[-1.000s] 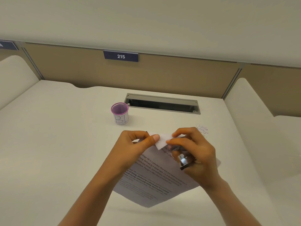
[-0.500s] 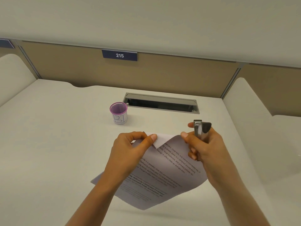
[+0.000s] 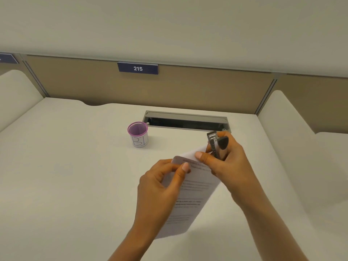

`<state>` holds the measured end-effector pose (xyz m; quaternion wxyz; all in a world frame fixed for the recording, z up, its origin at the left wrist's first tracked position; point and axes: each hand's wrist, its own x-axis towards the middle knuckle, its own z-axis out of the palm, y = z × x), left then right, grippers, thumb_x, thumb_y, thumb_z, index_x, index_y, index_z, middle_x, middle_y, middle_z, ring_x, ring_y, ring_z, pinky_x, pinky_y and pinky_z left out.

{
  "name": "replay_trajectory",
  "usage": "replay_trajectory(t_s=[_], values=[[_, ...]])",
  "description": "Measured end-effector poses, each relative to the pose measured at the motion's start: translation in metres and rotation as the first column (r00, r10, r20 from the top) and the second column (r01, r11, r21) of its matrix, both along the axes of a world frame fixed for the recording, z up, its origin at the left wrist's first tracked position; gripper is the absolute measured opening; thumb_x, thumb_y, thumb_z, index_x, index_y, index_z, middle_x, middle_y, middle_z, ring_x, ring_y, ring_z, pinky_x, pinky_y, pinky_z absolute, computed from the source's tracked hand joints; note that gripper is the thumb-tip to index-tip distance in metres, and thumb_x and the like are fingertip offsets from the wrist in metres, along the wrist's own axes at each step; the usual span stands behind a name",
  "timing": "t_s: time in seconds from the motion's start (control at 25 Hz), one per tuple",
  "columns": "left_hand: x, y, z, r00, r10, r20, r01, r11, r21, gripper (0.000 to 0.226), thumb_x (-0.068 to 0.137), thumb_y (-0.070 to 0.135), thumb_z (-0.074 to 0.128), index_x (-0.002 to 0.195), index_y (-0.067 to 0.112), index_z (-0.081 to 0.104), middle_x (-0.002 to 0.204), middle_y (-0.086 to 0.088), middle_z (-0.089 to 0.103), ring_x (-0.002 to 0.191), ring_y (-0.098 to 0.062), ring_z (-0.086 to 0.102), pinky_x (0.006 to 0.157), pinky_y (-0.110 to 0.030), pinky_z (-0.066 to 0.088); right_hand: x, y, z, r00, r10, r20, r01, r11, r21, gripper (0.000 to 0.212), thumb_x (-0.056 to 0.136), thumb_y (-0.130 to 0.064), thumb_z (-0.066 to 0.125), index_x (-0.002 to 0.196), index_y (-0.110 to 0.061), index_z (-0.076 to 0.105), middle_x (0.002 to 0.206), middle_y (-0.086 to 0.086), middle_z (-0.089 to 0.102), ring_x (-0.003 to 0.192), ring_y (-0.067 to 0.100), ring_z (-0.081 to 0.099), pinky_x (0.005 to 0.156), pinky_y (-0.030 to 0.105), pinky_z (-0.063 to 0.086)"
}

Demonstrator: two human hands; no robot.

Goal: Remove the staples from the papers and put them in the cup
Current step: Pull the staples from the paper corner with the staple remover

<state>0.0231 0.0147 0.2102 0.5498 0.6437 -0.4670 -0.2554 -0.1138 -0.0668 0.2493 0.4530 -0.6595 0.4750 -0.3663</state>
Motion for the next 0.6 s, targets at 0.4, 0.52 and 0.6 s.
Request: replay_trajectory(t_s=[0.4, 0.52, 0.6], values=[[0.03, -0.024, 0.041, 0.903, -0.382, 0.194, 0.397, 0.917, -0.043, 0.037, 0.092, 0.041, 0.051, 0.128, 0.048, 0.047, 0.129, 0.034, 0.053, 0.122, 0.009, 0.05, 0.094, -0.004, 0.043, -0.024, -0.032, 0.047, 0.827, 0.552, -0.104, -0.543, 0.833, 0.101, 0.036, 0.078, -0.013, 0.076, 0.107, -0.021, 0.055, 0.095, -0.002, 0.069, 0.084, 0.024, 0.068, 0.078, 0.036, 0.057], [0.032, -0.034, 0.056, 0.827, -0.505, 0.248, 0.503, 0.861, 0.077, 0.038, 0.084, 0.05, 0.052, 0.115, 0.069, 0.04, 0.115, 0.057, 0.043, 0.113, 0.027, 0.042, 0.086, 0.006, 0.036, -0.025, -0.034, 0.055, 0.795, 0.599, -0.091, -0.593, 0.8, 0.092, 0.041, 0.074, -0.018, 0.075, 0.109, -0.019, 0.054, 0.099, -0.001, 0.07, 0.091, 0.027, 0.069, 0.079, 0.034, 0.059], [0.033, -0.038, 0.06, 0.808, -0.51, 0.295, 0.512, 0.856, 0.078, 0.034, 0.08, 0.05, 0.056, 0.111, 0.061, 0.046, 0.111, 0.051, 0.05, 0.111, 0.024, 0.044, 0.086, 0.009, 0.032, -0.029, -0.036, 0.058, 0.777, 0.616, -0.128, -0.611, 0.787, 0.084, 0.038, 0.076, -0.016, 0.075, 0.107, -0.02, 0.053, 0.096, -0.004, 0.071, 0.087, 0.022, 0.069, 0.074, 0.029, 0.057]])
